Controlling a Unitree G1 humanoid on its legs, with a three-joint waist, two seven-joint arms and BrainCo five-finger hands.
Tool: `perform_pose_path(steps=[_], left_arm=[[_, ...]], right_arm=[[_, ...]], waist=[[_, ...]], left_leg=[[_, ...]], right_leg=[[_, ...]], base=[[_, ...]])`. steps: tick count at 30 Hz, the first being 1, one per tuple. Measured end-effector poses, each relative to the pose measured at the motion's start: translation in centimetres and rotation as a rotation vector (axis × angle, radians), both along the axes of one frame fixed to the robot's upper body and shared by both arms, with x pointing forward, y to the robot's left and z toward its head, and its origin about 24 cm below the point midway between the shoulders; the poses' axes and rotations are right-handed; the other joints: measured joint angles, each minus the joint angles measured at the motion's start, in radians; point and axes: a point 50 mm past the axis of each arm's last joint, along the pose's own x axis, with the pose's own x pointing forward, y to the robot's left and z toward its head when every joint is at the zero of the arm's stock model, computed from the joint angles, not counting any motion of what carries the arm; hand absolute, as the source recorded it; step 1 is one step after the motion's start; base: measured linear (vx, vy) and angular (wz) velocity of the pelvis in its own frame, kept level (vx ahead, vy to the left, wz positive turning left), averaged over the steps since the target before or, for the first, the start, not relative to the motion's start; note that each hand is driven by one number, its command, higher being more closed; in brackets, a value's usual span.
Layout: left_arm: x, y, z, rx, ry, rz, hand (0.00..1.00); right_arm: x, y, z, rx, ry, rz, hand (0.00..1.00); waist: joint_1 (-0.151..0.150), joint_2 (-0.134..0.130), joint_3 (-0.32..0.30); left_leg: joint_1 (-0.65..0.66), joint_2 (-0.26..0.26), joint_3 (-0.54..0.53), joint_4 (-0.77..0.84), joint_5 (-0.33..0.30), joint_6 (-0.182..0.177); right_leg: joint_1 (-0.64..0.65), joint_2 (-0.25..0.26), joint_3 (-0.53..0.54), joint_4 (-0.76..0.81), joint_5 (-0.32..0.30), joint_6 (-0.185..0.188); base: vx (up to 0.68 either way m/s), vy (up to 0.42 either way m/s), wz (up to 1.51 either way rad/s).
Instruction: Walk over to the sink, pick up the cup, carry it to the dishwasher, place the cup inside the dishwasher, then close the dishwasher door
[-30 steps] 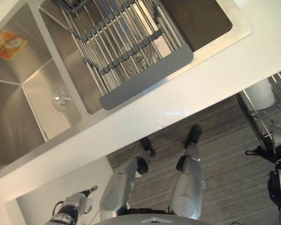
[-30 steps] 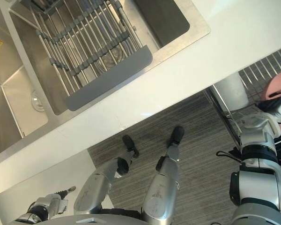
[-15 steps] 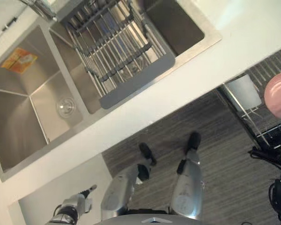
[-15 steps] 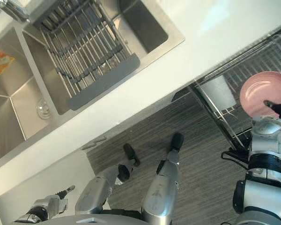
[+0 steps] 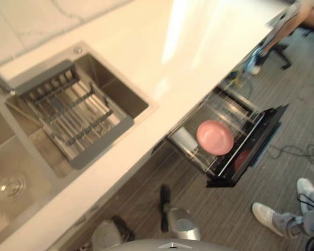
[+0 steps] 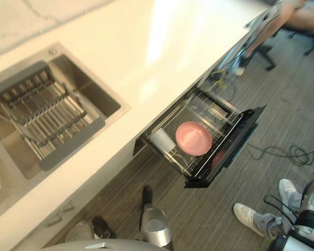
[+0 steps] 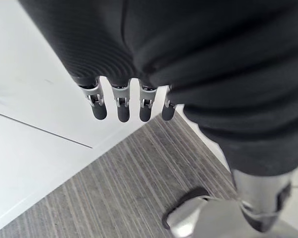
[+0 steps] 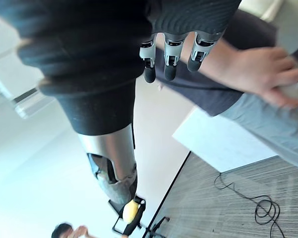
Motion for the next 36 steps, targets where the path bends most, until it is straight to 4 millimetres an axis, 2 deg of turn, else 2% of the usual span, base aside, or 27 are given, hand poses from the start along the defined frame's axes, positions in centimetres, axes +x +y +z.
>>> perform_pose_path(steps=[1,3,4,5,7,9,10,12,15,17,18,21,22,24,25,27,29,31,32,33,34,36], left_arm=[[-0.4,0.0,0.0,-0.002,0.015,-0.002,0.0],[-1.8,-0.2,-0.1,-0.015,0.06,-0.009,0.0],[-2.0,-0.3,-0.2,-0.018,0.07,-0.008,0.0],[-2.5,-0.5,-0.2,-0.023,0.089,-0.009,0.0],[-2.7,-0.5,-0.3,-0.022,0.099,-0.018,0.0],[-2.9,-0.5,-0.3,-0.023,0.101,-0.003,0.0],[-2.8,-0.5,-0.3,-0.022,0.098,0.0,0.0],[-2.8,-0.4,-0.2,-0.022,0.084,0.04,0.0],[-2.6,-0.4,-0.2,-0.027,0.07,0.048,0.0],[-1.6,-0.8,-0.3,-0.04,0.024,0.071,0.0],[-1.2,-0.9,-0.3,-0.046,0.009,0.075,0.0],[1.4,-3.1,-0.6,-0.11,-0.064,0.09,0.0],[2.4,-4.2,-0.7,-0.134,-0.093,0.087,0.0],[3.5,-5.2,-0.7,-0.149,-0.121,0.079,0.0],[3.8,-5.1,-0.7,-0.143,-0.128,0.083,0.0],[4.5,-5.2,-0.6,-0.142,-0.155,0.085,0.0],[5.0,-5.4,-0.6,-0.153,-0.182,0.089,0.0],[5.3,-5.5,-0.6,-0.156,-0.202,0.076,0.0],[5.3,-5.5,-0.6,-0.159,-0.209,0.072,0.0],[5.5,-5.7,-0.6,-0.171,-0.223,0.065,0.0],[5.5,-5.7,-0.6,-0.179,-0.23,0.06,0.0],[5.4,-5.9,-0.6,-0.195,-0.242,0.048,0.0]], right_arm=[[-0.5,-0.2,-0.8,0.051,-0.013,0.002,0.0],[-2.9,-0.7,-4.2,0.229,-0.039,0.003,0.0],[-3.4,-0.6,-5.1,0.273,-0.058,-0.001,0.0],[-4.2,-0.1,-7.2,0.373,-0.13,0.009,0.0],[-4.7,0.9,-9.3,0.454,-0.158,0.04,0.0],[-4.8,3.3,-12.9,0.588,-0.238,0.095,0.0],[-4.7,4.0,-13.8,0.622,-0.265,0.104,0.0],[-4.5,7.0,-16.8,0.734,-0.343,0.125,0.0],[-3.5,9.7,-18.5,0.794,-0.364,0.18,0.0],[-1.9,12.0,-18.8,0.81,-0.429,0.239,0.0],[-1.5,12.5,-18.9,0.816,-0.442,0.254,0.0],[1.0,13.9,-18.0,0.807,-0.546,0.317,0.0],[1.0,13.4,-17.6,0.763,-0.566,0.278,0.0],[0.8,12.5,-16.9,0.703,-0.6,0.258,0.0],[0.8,12.3,-16.6,0.688,-0.619,0.254,0.0],[1.2,11.3,-15.0,0.615,-0.672,0.267,0.0],[1.3,10.6,-14.2,0.58,-0.676,0.272,0.0],[2.2,10.2,-13.3,0.558,-0.702,0.279,0.0],[2.9,10.2,-12.8,0.545,-0.72,0.294,0.0],[4.4,9.8,-11.3,0.516,-0.736,0.346,0.0],[5.0,9.6,-10.6,0.504,-0.743,0.371,0.0],[7.8,9.4,-7.4,0.444,-0.753,0.483,0.0]], waist=[[-0.002,-0.002,-0.009],[-0.006,0.002,-0.055],[-0.007,0.006,-0.067],[-0.012,0.012,-0.09],[-0.011,0.015,-0.104],[-0.01,0.017,-0.127],[-0.008,0.02,-0.133],[0.003,0.023,-0.14],[0.022,0.039,-0.146],[0.05,0.051,-0.136],[0.057,0.054,-0.131],[0.084,0.072,-0.076],[0.099,0.081,-0.042],[0.1,0.101,-0.009],[0.1,0.108,-0.002],[0.102,0.117,0.027],[0.115,0.125,0.033],[0.123,0.135,0.038],[0.123,0.139,0.04],[0.121,0.156,0.049],[0.122,0.165,0.053],[0.122,0.201,0.069]], left_leg=[[0.01,0.006,0.009,-0.001,-0.002,-0.003],[0.028,0.018,0.022,-0.002,-0.012,-0.016],[0.028,0.019,0.024,-0.002,-0.013,-0.017],[0.033,0.021,0.031,-0.006,-0.012,-0.018],[0.045,0.02,0.039,-0.016,-0.01,-0.022],[0.047,0.021,0.041,-0.023,-0.003,-0.026],[0.05,0.021,0.043,-0.027,0.0,-0.026],[0.067,0.025,0.046,-0.035,0.007,-0.032],[0.072,0.027,0.046,-0.04,0.012,-0.033],[0.07,0.023,0.056,-0.056,0.03,-0.033],[0.068,0.02,0.056,-0.062,0.037,-0.032],[0.057,-0.028,0.044,-0.132,0.087,-0.022],[0.057,-0.058,0.038,-0.177,0.118,-0.013],[0.025,-0.119,0.01,-0.265,0.18,0.009],[0.016,-0.136,0.003,-0.294,0.201,0.016],[-0.006,-0.202,-0.043,-0.392,0.271,0.037],[-0.014,-0.24,-0.078,-0.433,0.311,0.052],[-0.014,-0.271,-0.109,-0.455,0.326,0.06],[-0.022,-0.283,-0.12,-0.455,0.326,0.06],[-0.034,-0.299,-0.134,-0.459,0.325,0.059],[-0.037,-0.304,-0.138,-0.463,0.326,0.057],[-0.04,-0.311,-0.102,-0.487,0.325,0.054]], right_leg=[[0.009,0.004,0.002,0.0,-0.004,0.0],[0.023,0.014,0.003,0.0,-0.019,0.001],[0.023,0.015,0.002,0.0,-0.02,0.0],[0.024,0.016,0.003,0.0,-0.022,-0.001],[0.028,0.016,0.005,0.0,-0.022,-0.002],[0.027,0.018,0.004,0.0,-0.024,-0.004],[0.029,0.018,0.004,0.0,-0.024,-0.005],[0.043,0.022,-0.001,0.0,-0.027,-0.009],[0.049,0.022,-0.007,0.0,-0.029,-0.012],[0.05,0.003,-0.06,0.0,-0.028,-0.014],[0.051,-0.002,-0.071,0.0,-0.028,-0.014],[0.05,-0.059,-0.157,0.035,-0.045,-0.003],[0.042,-0.094,-0.194,0.072,-0.063,0.002],[-0.001,-0.159,-0.263,0.137,-0.091,0.015],[-0.017,-0.176,-0.277,0.155,-0.097,0.016],[-0.072,-0.241,-0.326,0.237,-0.124,0.029],[-0.097,-0.29,-0.348,0.307,-0.154,0.039],[-0.111,-0.338,-0.362,0.374,-0.186,0.048],[-0.125,-0.36,-0.364,0.408,-0.2,0.05],[-0.141,-0.391,-0.372,0.448,-0.216,0.054],[-0.147,-0.401,-0.373,0.459,-0.22,0.054],[-0.155,-0.425,-0.382,0.487,-0.231,0.055]], base=[[0.09,-0.051,-0.25],[0.05,-0.04,-0.14],[0.04,-0.02,-0.07],[0.03,0.002,-0.05],[0.01,0.003,-0.06],[0.0,0.001,-0.02],[0.0,0.0,0.0],[0.0,0.0,0.0],[0.01,0.01,0.05],[-0.01,0.028,0.27],[-0.01,0.057,0.52],[-0.01,0.099,0.89],[-0.03,0.156,1.01],[-0.04,0.161,1.11],[-0.05,0.166,0.97],[-0.02,0.128,0.84],[0.01,0.094,0.73],[0.0,0.065,0.54],[-0.01,0.032,0.41],[-0.02,0.025,0.38],[-0.05,0.03,0.36],[-0.05,0.025,0.27]])
